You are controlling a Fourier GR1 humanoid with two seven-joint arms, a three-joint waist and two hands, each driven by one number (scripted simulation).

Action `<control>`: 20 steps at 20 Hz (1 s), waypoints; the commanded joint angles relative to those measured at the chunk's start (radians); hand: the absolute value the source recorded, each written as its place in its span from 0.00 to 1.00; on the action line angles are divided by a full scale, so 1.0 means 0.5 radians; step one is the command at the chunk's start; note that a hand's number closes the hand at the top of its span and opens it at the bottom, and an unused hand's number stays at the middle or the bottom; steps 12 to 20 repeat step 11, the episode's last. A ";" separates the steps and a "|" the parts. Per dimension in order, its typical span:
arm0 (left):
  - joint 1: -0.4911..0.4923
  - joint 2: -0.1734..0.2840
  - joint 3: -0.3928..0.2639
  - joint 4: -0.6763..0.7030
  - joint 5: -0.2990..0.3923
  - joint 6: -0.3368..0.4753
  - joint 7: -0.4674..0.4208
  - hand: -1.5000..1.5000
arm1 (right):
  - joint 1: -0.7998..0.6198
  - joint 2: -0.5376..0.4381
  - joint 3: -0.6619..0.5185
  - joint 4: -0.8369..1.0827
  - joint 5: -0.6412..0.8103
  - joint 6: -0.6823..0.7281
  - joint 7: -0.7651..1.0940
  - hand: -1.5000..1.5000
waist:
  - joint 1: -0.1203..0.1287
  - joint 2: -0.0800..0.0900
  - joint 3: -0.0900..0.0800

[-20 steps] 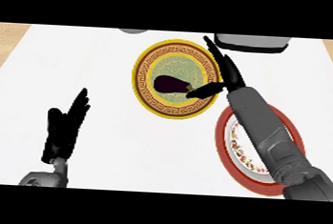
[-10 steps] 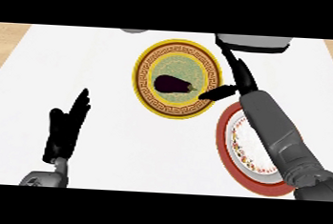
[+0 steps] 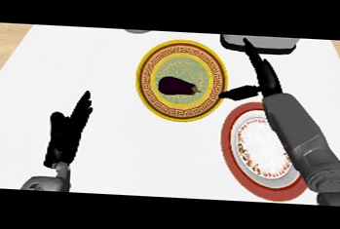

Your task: Pick the eggplant from the plate and place it in the plate

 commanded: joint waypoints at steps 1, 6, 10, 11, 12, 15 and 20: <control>-0.031 -0.028 -0.024 0.064 -0.024 0.008 -0.019 0.50 | 0.035 -0.060 -0.026 0.034 0.000 -0.061 -0.035 0.00 | 0.021 0.015 0.001; -0.020 0.005 0.009 0.050 0.001 -0.024 -0.019 0.50 | 0.094 -0.096 -0.052 0.032 -0.010 -0.089 -0.085 0.00 | 0.015 0.011 0.002; -0.086 0.029 0.054 0.103 0.008 -0.027 -0.043 0.50 | 0.072 -0.087 -0.037 0.047 0.019 -0.137 -0.022 0.00 | 0.013 0.009 0.001; -0.130 -0.001 0.022 0.146 -0.007 -0.025 -0.027 0.50 | 0.073 -0.142 -0.038 0.062 0.024 -0.129 -0.010 0.00 | 0.015 0.015 0.002; -0.130 -0.001 0.022 0.146 -0.007 -0.025 -0.027 0.50 | 0.073 -0.142 -0.038 0.062 0.024 -0.129 -0.010 0.00 | 0.015 0.015 0.002; -0.130 -0.001 0.022 0.146 -0.007 -0.025 -0.027 0.50 | 0.073 -0.142 -0.038 0.062 0.024 -0.129 -0.010 0.00 | 0.015 0.015 0.002; -0.130 -0.001 0.022 0.146 -0.007 -0.025 -0.027 0.50 | 0.073 -0.142 -0.038 0.062 0.024 -0.129 -0.010 0.00 | 0.015 0.015 0.002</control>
